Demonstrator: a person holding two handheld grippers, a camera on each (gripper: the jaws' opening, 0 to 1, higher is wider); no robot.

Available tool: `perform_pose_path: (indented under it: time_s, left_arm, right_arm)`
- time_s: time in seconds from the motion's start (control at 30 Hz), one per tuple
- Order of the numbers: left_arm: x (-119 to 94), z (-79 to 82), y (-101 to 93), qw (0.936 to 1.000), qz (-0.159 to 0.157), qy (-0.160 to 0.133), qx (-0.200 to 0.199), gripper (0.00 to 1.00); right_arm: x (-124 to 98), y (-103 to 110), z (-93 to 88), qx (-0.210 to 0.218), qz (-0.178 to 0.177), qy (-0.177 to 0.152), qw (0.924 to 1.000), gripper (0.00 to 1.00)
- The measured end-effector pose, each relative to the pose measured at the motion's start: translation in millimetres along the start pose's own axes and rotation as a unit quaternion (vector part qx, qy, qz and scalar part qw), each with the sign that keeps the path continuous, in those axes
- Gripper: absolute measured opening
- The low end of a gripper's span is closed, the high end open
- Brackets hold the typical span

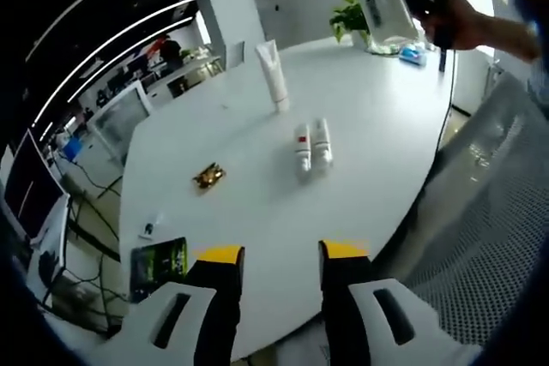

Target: Arrange the skincare products in the storage area until every visible bottle or jar stands upright without overlapping.

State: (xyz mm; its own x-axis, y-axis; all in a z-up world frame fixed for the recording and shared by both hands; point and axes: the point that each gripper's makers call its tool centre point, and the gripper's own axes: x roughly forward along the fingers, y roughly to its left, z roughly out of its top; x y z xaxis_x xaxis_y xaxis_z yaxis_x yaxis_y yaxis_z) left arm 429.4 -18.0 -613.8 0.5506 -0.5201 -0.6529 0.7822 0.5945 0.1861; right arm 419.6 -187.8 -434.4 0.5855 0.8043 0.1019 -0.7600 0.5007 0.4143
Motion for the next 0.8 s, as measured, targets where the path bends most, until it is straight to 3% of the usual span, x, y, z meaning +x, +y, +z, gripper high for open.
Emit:
perform_pose_path:
  time_s: [0.07, 0.13, 0.17, 0.27, 0.3, 0.4, 0.43, 0.53, 0.6, 0.67, 0.73, 0.77, 0.8]
  left_arm:
    - [1.7, 6.5, -12.3, 0.999, -0.044, -0.001, -0.006, 0.54]
    - [-0.6, 19.2, -15.8, 0.9975, -0.059, -0.019, -0.033, 0.66]
    - [-2.8, 23.9, -20.1, 0.9961, -0.076, -0.023, -0.038, 0.66]
    - [-8.6, 44.1, -19.6, 0.9949, -0.075, -0.041, -0.052, 0.62]
    - [-12.4, 63.7, -24.7, 0.9905, -0.083, -0.073, -0.081, 0.64]
    - [-18.6, 92.0, -39.4, 0.9727, -0.114, -0.127, -0.158, 0.65]
    - [-21.1, 102.2, -44.9, 0.962, -0.125, -0.147, -0.193, 0.65]
    - [-28.7, 129.5, -57.7, 0.9333, -0.155, -0.215, -0.243, 0.74]
    - [-30.4, 136.6, -71.9, 0.9248, -0.183, -0.22, -0.25, 0.8]
    - [-31.8, 140.5, -85.1, 0.9207, -0.211, -0.221, -0.243, 0.82]
    - [-35.7, 145.4, -99.9, 0.914, -0.242, -0.227, -0.234, 0.81]
    - [-35.6, 144.4, -102.3, 0.9157, -0.241, -0.225, -0.23, 0.79]
    - [-36.1, 144.4, -105.9, 0.9132, -0.245, -0.23, -0.231, 0.77]
  right_arm:
    - [0.6, -3.5, 3.5, -0.005, -0.006, -0.001, 1.0, 0.21]
    - [0.4, -5.4, 4.8, -0.006, -0.004, 0.003, 1.0, 0.21]
    - [0.2, -5.5, 4.8, -0.008, -0.003, 0.005, 0.9999, 0.21]
    - [-0.4, -4.1, 5.1, -0.011, 0.0, 0.006, 0.9999, 0.21]
    - [-0.7, -2.5, 5.5, -0.009, 0.003, 0.005, 0.9999, 0.21]
    - [-0.8, 3.1, 4.2, -0.003, 0.014, 0.003, 0.9999, 0.21]
    - [-0.4, 6.1, 1.6, -0.003, 0.019, 0.007, 0.9998, 0.21]
    - [2.2, 14.3, -8.6, -0.007, 0.033, 0.024, 0.9991, 0.21]
    - [4.7, 20.7, -16.1, -0.005, 0.045, 0.033, 0.9984, 0.21]
    - [7.4, 27.4, -23.6, -0.001, 0.057, 0.04, 0.9976, 0.21]
    - [9.3, 33.2, -28.4, 0.002, 0.068, 0.043, 0.9968, 0.21]
    - [10.1, 37.6, -30.7, 0.005, 0.076, 0.045, 0.9961, 0.21]
    - [10.8, 40.8, -33.0, 0.007, 0.083, 0.049, 0.9953, 0.21]
